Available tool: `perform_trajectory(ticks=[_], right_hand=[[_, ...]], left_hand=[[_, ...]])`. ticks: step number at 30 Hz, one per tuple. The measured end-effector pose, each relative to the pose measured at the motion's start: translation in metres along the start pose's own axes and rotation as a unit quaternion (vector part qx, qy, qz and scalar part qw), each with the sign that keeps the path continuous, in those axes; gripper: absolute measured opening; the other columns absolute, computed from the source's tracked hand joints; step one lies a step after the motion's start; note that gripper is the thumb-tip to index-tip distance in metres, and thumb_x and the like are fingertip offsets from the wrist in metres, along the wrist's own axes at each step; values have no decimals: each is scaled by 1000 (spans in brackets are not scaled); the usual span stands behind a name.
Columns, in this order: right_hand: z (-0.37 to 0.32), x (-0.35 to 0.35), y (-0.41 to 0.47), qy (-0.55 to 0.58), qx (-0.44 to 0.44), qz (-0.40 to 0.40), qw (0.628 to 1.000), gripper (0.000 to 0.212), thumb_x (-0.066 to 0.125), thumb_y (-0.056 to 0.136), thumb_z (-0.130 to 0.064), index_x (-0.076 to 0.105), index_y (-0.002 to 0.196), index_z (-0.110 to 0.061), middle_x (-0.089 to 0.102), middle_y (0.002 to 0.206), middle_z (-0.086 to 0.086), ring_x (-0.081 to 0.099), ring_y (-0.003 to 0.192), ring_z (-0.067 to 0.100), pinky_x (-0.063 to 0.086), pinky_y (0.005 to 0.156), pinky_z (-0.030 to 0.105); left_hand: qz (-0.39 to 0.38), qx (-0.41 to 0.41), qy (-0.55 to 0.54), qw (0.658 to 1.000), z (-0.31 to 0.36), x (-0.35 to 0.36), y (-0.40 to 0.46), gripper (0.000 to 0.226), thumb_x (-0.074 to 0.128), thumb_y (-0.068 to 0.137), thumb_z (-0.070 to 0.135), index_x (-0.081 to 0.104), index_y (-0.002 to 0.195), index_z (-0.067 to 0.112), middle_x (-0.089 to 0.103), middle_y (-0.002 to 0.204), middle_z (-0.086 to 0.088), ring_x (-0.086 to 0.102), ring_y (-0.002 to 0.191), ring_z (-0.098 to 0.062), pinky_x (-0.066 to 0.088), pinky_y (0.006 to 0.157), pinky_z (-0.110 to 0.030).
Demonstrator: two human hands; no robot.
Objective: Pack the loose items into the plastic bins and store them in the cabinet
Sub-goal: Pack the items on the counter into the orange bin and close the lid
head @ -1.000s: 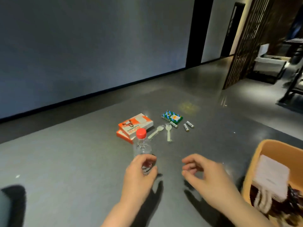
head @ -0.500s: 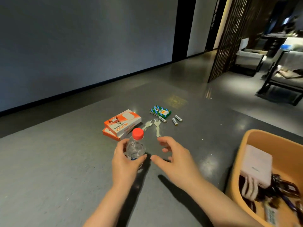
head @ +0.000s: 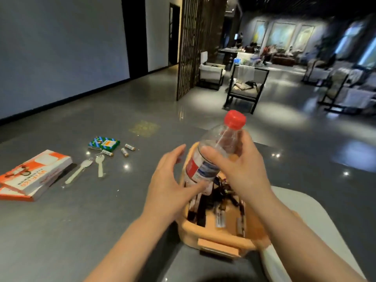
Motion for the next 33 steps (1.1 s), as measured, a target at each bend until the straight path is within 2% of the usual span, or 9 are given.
perform_trajectory(ticks=[6,9,12,15,20,23,27,30,33], right_hand=[[63,-80,6,-133,100,49,985,58,69,60,-67,55,106,-36,66,95,-20,62,88,-2,48,71,25],[97,-63,10,-235,159,-50,958,64,66,69,-65,54,118,-26,64,109,-10,61,94,11,50,77,31],[127,-35,15,-311,210,-134,917,41,62,79,-59,56,99,-24,64,97,-5,58,76,8,47,63,25],[153,-16,28,-346,252,-199,882,36,57,86,-52,61,101,-20,68,97,2,64,81,16,55,73,32],[179,-8,44,-368,311,-192,855,42,63,86,-41,59,111,-8,65,93,7,64,83,23,45,62,28],[192,-5,38,-408,323,-222,825,40,60,89,-37,56,122,-14,59,90,3,60,77,20,41,59,25],[177,-6,38,-468,292,-196,811,39,60,88,-42,57,114,-14,57,76,0,56,66,14,41,56,27],[129,5,50,-530,150,-157,819,46,54,88,-51,57,119,-17,64,100,-1,61,85,18,46,69,32],[67,53,54,-377,37,-180,908,49,60,86,-47,52,127,-23,62,118,-1,61,97,18,47,78,33]], left_hand=[[-43,-33,98,994,-32,42,-5,60,72,75,20,48,128,31,47,120,18,47,117,-9,37,93,-24],[-52,-24,122,991,-34,48,-7,51,67,79,25,48,126,33,48,126,17,44,117,-6,34,91,-21],[-54,-24,129,990,-36,48,-9,47,65,81,26,49,125,34,47,127,18,41,117,-2,31,92,-19],[-59,-20,138,988,-37,48,-10,45,65,82,25,50,123,34,45,127,19,38,118,1,29,93,-17],[-50,-28,139,989,-39,48,-9,41,64,82,26,53,121,34,45,124,23,37,115,4,28,89,-12],[-44,-40,129,990,-35,52,-10,38,62,83,26,54,120,34,44,125,23,37,114,5,28,85,-7],[-39,-45,90,994,-34,43,-15,35,56,85,26,55,119,31,45,125,22,39,118,3,31,92,-8],[-12,-54,63,996,-44,21,-17,28,55,86,31,58,114,32,50,118,24,45,112,6,40,95,-17],[46,-80,59,994,-70,-19,-22,23,58,86,32,60,109,31,54,112,23,50,109,6,40,96,-19]])
Point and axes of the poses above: each hand's wrist, its own y-axis towards the middle knuckle, its own x-axis out of the palm, z = x × y, the point moved 7 cm from there along y, towards the middle knuckle
